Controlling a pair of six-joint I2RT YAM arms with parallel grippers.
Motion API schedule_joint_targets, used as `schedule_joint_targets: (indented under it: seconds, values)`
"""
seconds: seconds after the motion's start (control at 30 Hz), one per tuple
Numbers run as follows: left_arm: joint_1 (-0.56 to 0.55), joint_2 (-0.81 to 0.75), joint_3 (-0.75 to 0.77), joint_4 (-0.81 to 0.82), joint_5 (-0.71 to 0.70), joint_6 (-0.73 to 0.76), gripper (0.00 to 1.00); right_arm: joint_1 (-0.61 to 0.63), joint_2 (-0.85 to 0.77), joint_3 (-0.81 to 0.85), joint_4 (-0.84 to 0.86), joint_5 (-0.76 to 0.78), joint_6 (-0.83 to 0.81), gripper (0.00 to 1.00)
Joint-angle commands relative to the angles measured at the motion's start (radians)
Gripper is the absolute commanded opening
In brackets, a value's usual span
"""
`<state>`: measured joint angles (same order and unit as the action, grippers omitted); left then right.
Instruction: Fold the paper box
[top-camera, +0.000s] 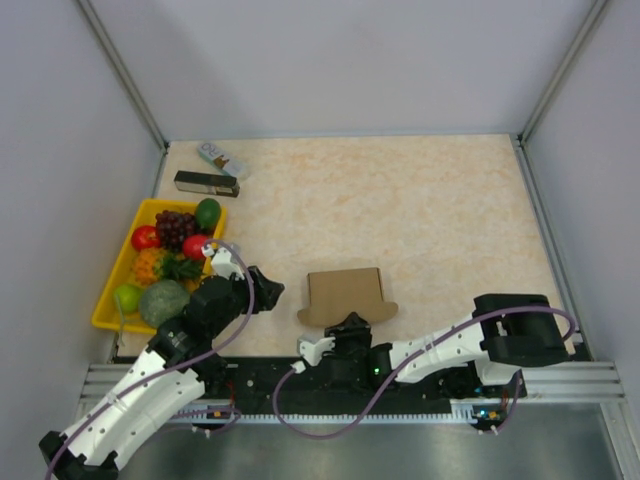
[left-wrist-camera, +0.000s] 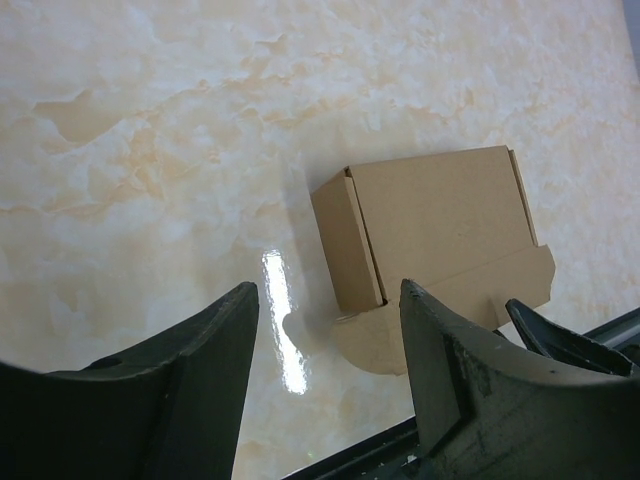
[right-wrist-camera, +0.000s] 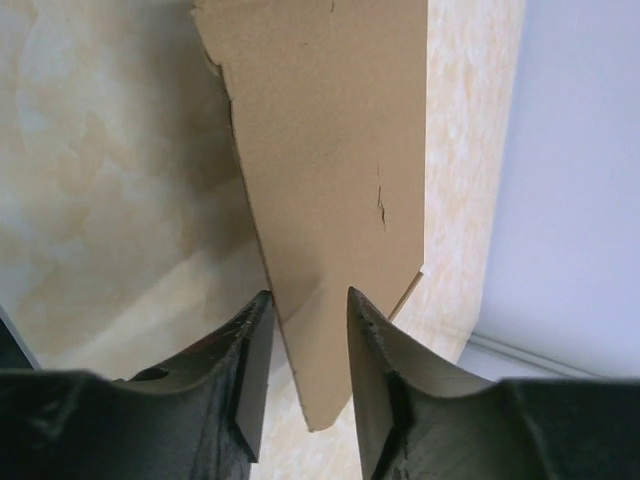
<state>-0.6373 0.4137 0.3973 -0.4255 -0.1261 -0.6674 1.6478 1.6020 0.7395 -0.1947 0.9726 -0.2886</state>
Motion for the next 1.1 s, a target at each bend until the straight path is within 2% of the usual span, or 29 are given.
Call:
schedule_joint_targets:
  seconds: [0.0,0.17,0.57,0.77,1.07]
  values:
    - [0.004,-0.019,0.009,0.037,0.013,0.008,0.63,0.02,0.001,-0.003,0.072,0.064,-0.026,0.31]
    - [0.004,-0.024,0.009,0.039,0.023,0.005,0.63,0.02,-0.013,-0.003,0.089,0.06,-0.046,0.18]
    - [0.004,-0.027,0.006,0.033,0.037,-0.035,0.68,0.009,-0.106,-0.015,0.095,0.041,-0.096,0.03]
    - [0.005,0.052,0.002,0.051,0.078,-0.086,0.76,-0.016,-0.149,-0.032,0.113,0.015,-0.119,0.02]
    - [0.017,0.077,-0.026,0.099,0.121,-0.127,0.8,-0.033,-0.18,-0.055,0.123,-0.021,-0.106,0.02]
